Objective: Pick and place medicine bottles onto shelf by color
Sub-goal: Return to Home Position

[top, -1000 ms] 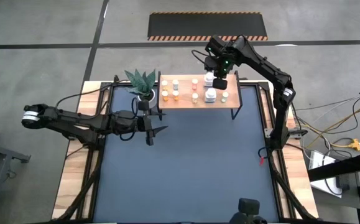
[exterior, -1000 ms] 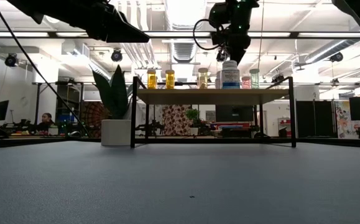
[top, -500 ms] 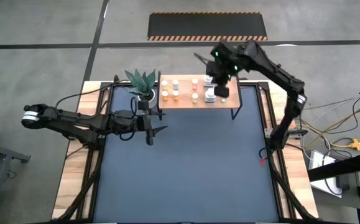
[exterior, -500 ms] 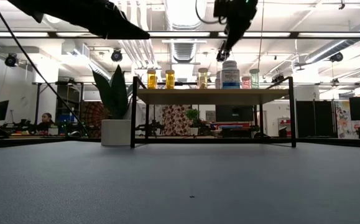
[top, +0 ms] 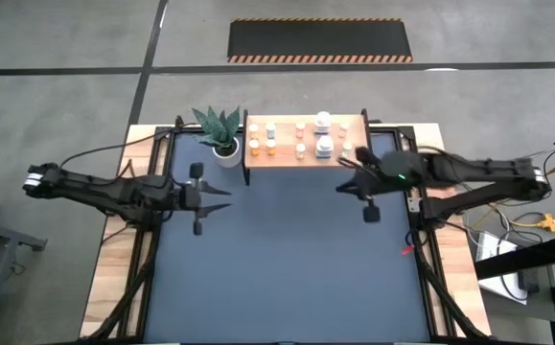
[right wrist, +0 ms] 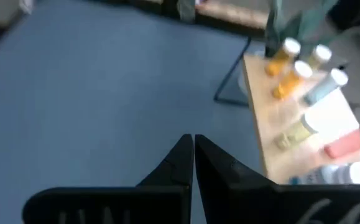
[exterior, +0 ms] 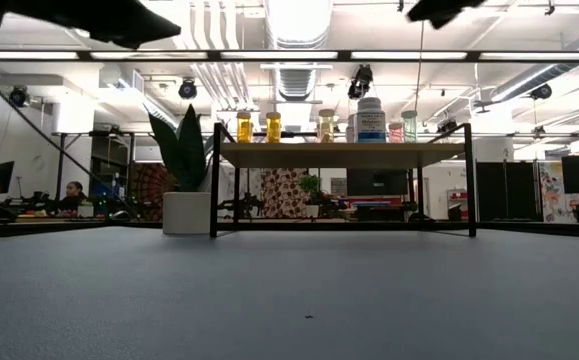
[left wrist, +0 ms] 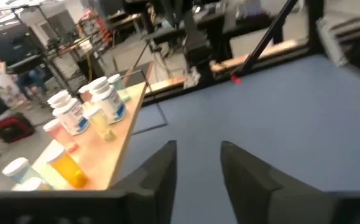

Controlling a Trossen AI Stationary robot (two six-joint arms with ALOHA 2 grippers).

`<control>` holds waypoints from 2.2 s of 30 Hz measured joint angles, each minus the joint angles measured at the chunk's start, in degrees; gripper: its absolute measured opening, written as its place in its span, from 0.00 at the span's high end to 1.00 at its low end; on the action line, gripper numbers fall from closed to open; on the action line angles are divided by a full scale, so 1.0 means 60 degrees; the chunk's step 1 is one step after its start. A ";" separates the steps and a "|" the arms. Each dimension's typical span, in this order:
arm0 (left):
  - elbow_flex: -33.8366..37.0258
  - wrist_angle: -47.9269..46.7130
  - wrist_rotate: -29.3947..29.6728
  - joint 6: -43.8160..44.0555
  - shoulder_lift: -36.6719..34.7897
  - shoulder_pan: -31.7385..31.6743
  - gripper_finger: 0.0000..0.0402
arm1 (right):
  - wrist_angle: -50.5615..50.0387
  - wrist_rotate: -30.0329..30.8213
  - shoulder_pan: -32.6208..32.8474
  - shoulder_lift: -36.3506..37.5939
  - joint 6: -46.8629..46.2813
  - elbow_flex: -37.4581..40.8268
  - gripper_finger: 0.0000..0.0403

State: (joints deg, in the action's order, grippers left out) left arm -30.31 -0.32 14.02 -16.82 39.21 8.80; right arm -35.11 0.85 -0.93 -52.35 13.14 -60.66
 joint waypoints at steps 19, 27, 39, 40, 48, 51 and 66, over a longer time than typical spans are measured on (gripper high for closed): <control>0.3118 0.3318 -0.0228 0.0567 -0.2307 -0.0015 0.99 | 0.8293 -0.0922 0.0723 0.4366 0.1562 0.7699 0.98; 0.3625 0.3669 -0.0654 0.1998 -0.2705 -0.0015 0.99 | 0.8407 -0.0882 0.0519 0.6105 0.1129 0.8536 0.98; 0.4933 0.5639 -0.0917 0.2664 -0.3138 -0.0015 0.99 | 0.7754 -0.0892 0.0394 0.8726 0.1646 0.9191 0.98; 0.4948 0.5596 -0.0907 0.2566 -0.3302 -0.0015 0.99 | 0.7731 -0.0896 0.0397 0.8653 0.1594 0.9129 0.98; 0.4970 0.4448 -0.0913 0.2252 -0.4182 -0.0015 0.99 | 0.8199 -0.1880 0.0397 0.8606 0.1129 0.9728 0.98; 0.4974 0.4100 -0.0832 0.2447 -0.4238 -0.0015 0.99 | 0.8411 -0.2234 0.0397 0.8657 0.0977 0.9992 0.98; 0.4974 0.4185 0.1720 0.1701 -0.3776 -0.0026 0.99 | 0.6279 -0.2169 0.0397 0.8250 -0.2581 0.9996 0.98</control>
State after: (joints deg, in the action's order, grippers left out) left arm -0.47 24.79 24.34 -6.61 16.56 8.64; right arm 2.57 -12.16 1.45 -2.85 -2.35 -0.69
